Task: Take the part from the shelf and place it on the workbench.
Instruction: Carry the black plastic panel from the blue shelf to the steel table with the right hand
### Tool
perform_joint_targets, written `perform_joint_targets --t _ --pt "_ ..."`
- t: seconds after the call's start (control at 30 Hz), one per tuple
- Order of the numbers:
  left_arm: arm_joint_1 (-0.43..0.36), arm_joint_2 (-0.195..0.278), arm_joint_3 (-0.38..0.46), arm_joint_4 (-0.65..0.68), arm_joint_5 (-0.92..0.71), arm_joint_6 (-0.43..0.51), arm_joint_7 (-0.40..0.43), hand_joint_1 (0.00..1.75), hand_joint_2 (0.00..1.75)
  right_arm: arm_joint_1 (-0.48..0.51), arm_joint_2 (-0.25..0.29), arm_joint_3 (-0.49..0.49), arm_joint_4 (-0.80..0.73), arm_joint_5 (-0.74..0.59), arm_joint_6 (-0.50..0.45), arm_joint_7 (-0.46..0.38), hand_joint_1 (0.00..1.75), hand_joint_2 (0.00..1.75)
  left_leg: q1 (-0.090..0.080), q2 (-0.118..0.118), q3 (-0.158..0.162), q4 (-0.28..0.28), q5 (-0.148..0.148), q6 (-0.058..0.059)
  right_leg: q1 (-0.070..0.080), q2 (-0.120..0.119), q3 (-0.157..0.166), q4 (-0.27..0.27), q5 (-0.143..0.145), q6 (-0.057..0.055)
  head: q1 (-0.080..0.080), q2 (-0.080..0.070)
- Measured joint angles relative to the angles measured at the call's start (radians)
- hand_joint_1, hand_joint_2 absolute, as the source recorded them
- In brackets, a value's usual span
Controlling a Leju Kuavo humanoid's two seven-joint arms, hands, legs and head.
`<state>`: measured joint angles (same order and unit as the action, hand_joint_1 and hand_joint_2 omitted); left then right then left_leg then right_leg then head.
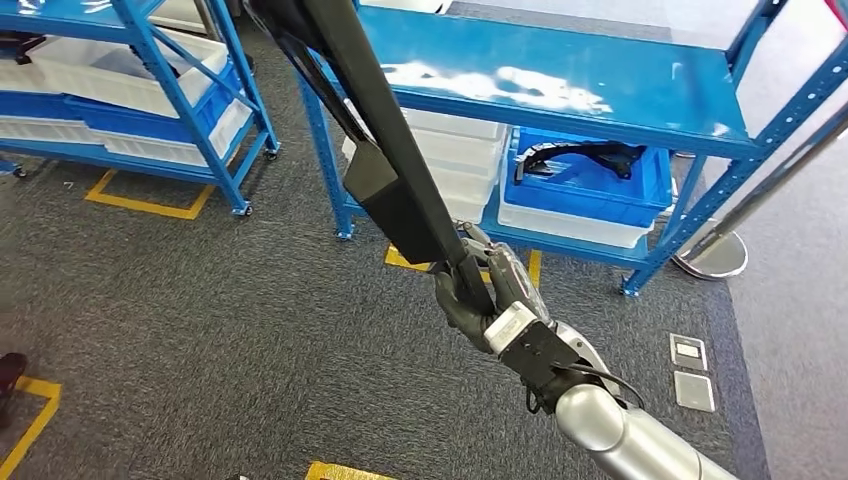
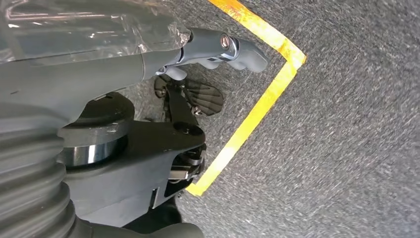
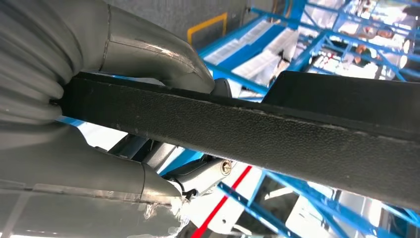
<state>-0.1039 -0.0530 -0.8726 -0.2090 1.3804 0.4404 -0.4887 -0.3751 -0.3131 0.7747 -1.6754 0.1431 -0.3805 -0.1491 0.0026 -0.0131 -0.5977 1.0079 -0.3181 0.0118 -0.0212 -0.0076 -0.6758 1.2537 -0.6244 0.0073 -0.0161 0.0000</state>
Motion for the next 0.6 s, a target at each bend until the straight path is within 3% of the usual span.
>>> perform_joint_targets --t 0.03,0.07,0.13,0.2,0.27,0.33,0.4,0.47,0.53,0.57,0.6 --pt "0.0 0.0 0.0 0.0 0.0 -0.001 0.002 0.0 1.75 0.005 -0.001 -0.001 0.0 0.001 0.0 0.001 1.75 1.75 -0.001 -0.012 -0.001 0.002 0.0 0.001 0.0 0.004 -0.022 0.047 -0.012 0.0 0.005 0.0" --pt "0.001 0.0 0.0 0.0 0.0 -0.002 0.004 0.0 1.75 0.009 -0.002 -0.002 0.0 0.002 0.0 0.001 1.75 1.75 -0.001 -0.025 -0.002 0.004 0.001 0.001 0.0 0.005 -0.026 0.057 -0.003 0.0 0.01 0.0" --pt "0.0 0.0 -0.001 0.0 0.0 -0.004 0.006 0.0 1.75 0.012 -0.003 -0.004 -0.001 0.005 0.0 0.002 1.75 1.75 -0.001 -0.051 -0.003 0.012 -0.002 -0.002 -0.002 0.017 0.02 -0.042 0.065 -0.003 0.02 0.0" --pt "-0.001 0.0 -0.001 0.0 -0.001 -0.006 0.007 0.0 1.75 0.013 -0.004 -0.007 -0.003 0.006 0.0 0.002 1.75 1.75 -0.002 -0.074 -0.01 0.024 -0.005 -0.009 -0.006 0.06 0.077 -0.168 0.114 -0.007 0.028 0.0" --pt "-0.001 0.001 -0.001 0.0 -0.001 -0.008 0.009 0.0 1.75 0.015 -0.004 -0.008 -0.006 0.007 -0.001 0.002 1.75 1.75 0.0 -0.093 -0.022 0.031 -0.005 -0.02 -0.006 0.083 0.092 -0.209 0.118 -0.012 0.028 0.0" --pt "0.001 0.002 -0.001 0.001 -0.001 -0.01 0.012 0.0 1.75 0.018 -0.004 -0.008 -0.009 0.01 -0.002 0.002 1.75 1.75 0.002 -0.105 -0.028 0.033 -0.001 -0.033 -0.005 0.062 0.093 -0.215 0.122 -0.021 0.03 0.0" --pt "0.001 0.004 -0.002 0.001 -0.001 -0.012 0.016 0.0 1.75 0.018 -0.003 -0.009 -0.012 0.015 -0.003 0.0 1.75 1.75 0.001 -0.066 -0.042 0.065 -0.024 -0.046 -0.007 0.038 0.096 -0.223 0.127 -0.032 0.026 0.0" --pt "0.0 0.005 -0.003 0.001 0.0 -0.013 0.023 0.0 1.75 0.02 -0.002 -0.009 -0.016 0.017 -0.002 -0.007 1.75 1.75 0.003 -0.011 -0.087 0.172 -0.086 -0.058 -0.005 0.012 0.097 -0.226 0.128 -0.038 0.013 0.0" --pt "0.0 0.005 -0.005 0.001 0.002 -0.013 0.029 0.0 1.75 0.023 -0.001 -0.008 -0.016 0.018 0.003 -0.015 1.75 1.75 0.009 0.003 -0.142 0.294 -0.137 -0.067 -0.003 -0.017 0.097 -0.226 0.127 -0.041 0.004 0.0" --pt "0.0 0.005 -0.006 0.001 0.002 -0.013 0.031 0.0 1.75 0.023 -0.001 -0.008 -0.016 0.018 0.006 -0.019 1.75 1.75 0.011 0.004 -0.151 0.315 -0.138 -0.068 -0.002 -0.031 0.097 -0.226 0.126 -0.041 0.0 0.0" --pt "0.001 0.005 -0.007 0.001 0.002 -0.013 0.032 0.0 1.75 0.024 0.0 -0.008 -0.016 0.018 0.007 -0.021 1.75 1.75 0.012 0.007 -0.138 0.294 -0.12 -0.069 -0.002 -0.044 0.098 -0.226 0.125 -0.041 -0.005 0.0"
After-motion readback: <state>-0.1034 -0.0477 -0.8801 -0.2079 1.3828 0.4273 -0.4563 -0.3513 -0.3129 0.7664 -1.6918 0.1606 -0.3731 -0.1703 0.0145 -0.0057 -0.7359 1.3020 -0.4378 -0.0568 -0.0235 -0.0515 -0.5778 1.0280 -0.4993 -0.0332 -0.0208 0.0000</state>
